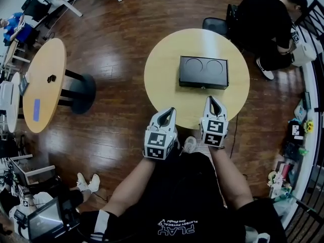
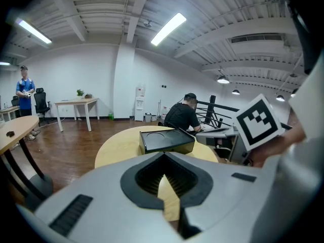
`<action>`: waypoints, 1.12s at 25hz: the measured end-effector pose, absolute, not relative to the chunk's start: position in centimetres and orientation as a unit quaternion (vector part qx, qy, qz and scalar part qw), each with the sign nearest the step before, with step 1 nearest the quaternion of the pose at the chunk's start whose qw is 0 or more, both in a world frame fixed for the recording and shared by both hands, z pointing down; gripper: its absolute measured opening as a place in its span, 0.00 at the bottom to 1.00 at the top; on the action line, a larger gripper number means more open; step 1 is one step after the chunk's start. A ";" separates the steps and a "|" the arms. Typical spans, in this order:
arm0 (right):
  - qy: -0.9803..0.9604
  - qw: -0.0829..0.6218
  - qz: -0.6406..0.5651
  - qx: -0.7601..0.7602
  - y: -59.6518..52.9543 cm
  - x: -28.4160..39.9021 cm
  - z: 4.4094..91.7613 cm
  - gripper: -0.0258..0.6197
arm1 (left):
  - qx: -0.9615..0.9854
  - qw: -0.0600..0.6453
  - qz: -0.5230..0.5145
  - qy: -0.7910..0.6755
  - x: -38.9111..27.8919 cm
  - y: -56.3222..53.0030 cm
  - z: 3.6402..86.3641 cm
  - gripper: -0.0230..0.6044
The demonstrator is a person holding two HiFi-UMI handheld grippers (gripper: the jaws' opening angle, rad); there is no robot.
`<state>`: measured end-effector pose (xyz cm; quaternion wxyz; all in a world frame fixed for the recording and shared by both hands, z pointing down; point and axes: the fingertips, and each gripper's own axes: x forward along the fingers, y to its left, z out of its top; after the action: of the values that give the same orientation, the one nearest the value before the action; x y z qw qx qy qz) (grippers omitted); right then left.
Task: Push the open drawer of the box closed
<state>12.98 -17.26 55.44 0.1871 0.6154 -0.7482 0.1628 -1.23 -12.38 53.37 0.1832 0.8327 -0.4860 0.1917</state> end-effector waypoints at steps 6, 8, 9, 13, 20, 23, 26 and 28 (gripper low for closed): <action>-0.756 0.168 0.152 0.614 -14.1 13.7 53.5 0.05 | 0.835 0.178 0.170 -0.493 -0.8 -10.4 51.6 0.03; -0.759 0.163 0.140 0.615 -12.8 13.3 52.7 0.05 | 0.835 0.177 0.170 -0.492 -1.2 -9.6 51.6 0.03; -0.760 0.159 0.134 0.616 -12.2 13.0 52.3 0.05 | 0.836 0.178 0.169 -0.492 -1.5 -9.3 51.6 0.03; -0.765 0.132 0.125 0.617 -10.3 12.7 51.0 0.05 | 0.836 0.173 0.165 -0.493 -2.0 -8.7 52.0 0.03; -0.768 0.119 0.101 0.621 -6.9 11.6 50.0 0.05 | 0.856 0.173 0.149 -0.464 -2.1 -5.9 51.5 0.03; -0.762 0.120 0.099 0.628 -4.2 10.8 49.1 0.05 | 0.861 0.177 0.143 -0.455 -2.7 -3.6 51.2 0.03; -0.761 0.136 0.082 0.629 -1.4 9.2 48.5 0.05 | 0.867 0.168 0.135 -0.449 -3.6 -1.6 50.1 0.03; -0.762 0.147 0.074 0.626 0.1 7.9 48.6 0.05 | 0.872 0.150 0.134 -0.446 -4.3 -0.4 49.4 0.03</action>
<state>7.87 0.09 48.63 0.1474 0.6263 -0.7619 0.0737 -4.34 -0.38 49.41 0.1504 0.8723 -0.4456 0.1338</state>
